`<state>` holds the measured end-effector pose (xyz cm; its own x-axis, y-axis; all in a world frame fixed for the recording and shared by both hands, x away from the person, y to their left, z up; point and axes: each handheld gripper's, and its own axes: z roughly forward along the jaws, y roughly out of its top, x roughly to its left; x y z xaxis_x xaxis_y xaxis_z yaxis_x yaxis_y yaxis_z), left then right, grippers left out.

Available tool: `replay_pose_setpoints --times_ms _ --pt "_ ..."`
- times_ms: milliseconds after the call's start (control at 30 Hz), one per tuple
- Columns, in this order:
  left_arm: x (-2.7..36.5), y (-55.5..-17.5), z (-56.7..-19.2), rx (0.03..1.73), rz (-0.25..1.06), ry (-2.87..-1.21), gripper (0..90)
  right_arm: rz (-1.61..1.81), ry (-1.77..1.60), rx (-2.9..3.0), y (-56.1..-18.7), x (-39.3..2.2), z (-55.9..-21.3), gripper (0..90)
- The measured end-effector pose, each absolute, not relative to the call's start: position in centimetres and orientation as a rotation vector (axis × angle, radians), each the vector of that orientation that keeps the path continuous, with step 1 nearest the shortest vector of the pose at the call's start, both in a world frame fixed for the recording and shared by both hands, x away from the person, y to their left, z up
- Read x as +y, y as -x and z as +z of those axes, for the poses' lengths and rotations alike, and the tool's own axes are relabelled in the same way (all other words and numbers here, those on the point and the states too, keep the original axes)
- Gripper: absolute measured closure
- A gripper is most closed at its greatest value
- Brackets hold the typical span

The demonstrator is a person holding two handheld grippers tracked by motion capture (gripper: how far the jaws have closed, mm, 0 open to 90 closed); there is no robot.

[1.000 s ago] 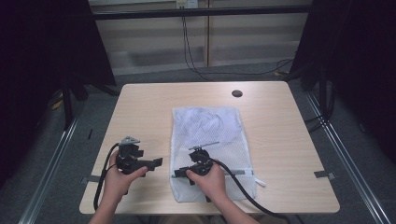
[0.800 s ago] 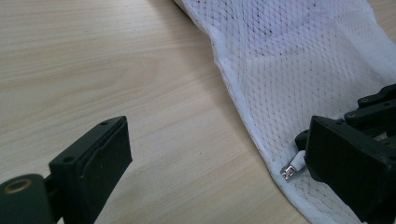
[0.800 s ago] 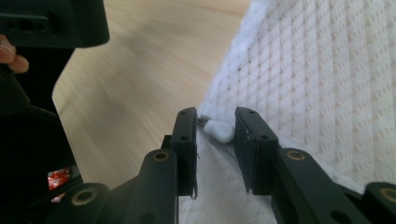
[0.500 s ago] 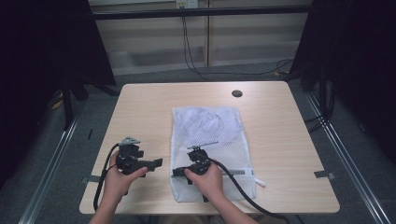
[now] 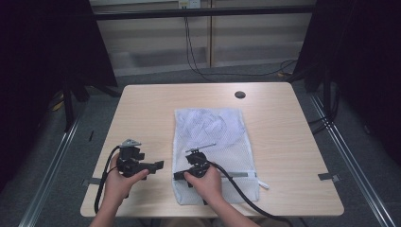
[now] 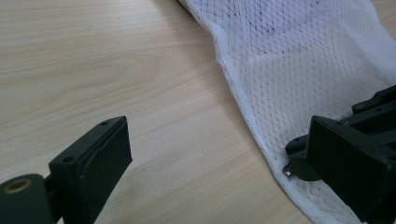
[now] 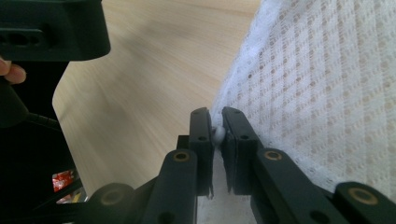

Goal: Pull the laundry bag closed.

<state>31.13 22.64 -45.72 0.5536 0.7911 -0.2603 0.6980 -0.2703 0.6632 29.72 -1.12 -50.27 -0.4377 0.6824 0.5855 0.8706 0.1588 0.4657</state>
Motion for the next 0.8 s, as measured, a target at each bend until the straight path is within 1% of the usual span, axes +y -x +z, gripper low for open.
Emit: replay_pose_setpoints --times_ms 133,333,367,567,733,800 --pt "22.5 -31.1 -45.8 1.203 0.154 -2.017 6.8 -1.172 1.525 -2.160 -29.9 -1.4 -49.9 87.0" --pt "22.1 -31.0 -46.1 1.185 0.104 -2.030 6.8 -1.202 1.535 -2.122 -30.1 -2.2 -49.0 87.2" --pt "21.9 -31.0 -46.2 1.177 0.076 -2.028 6.8 -1.209 1.530 -2.118 -30.1 -2.3 -48.9 87.2" --pt "21.6 -30.9 -46.3 1.197 0.072 -2.027 6.7 -1.234 1.529 -2.102 -30.0 -2.8 -48.4 87.3" --pt "21.2 -30.8 -46.5 1.165 0.009 -2.026 6.5 -1.275 1.520 -2.083 -30.0 -3.5 -47.8 87.3" --pt "21.1 -30.8 -46.5 1.161 0.003 -2.031 6.4 -1.280 1.527 -2.064 -30.1 -3.6 -47.7 87.3"
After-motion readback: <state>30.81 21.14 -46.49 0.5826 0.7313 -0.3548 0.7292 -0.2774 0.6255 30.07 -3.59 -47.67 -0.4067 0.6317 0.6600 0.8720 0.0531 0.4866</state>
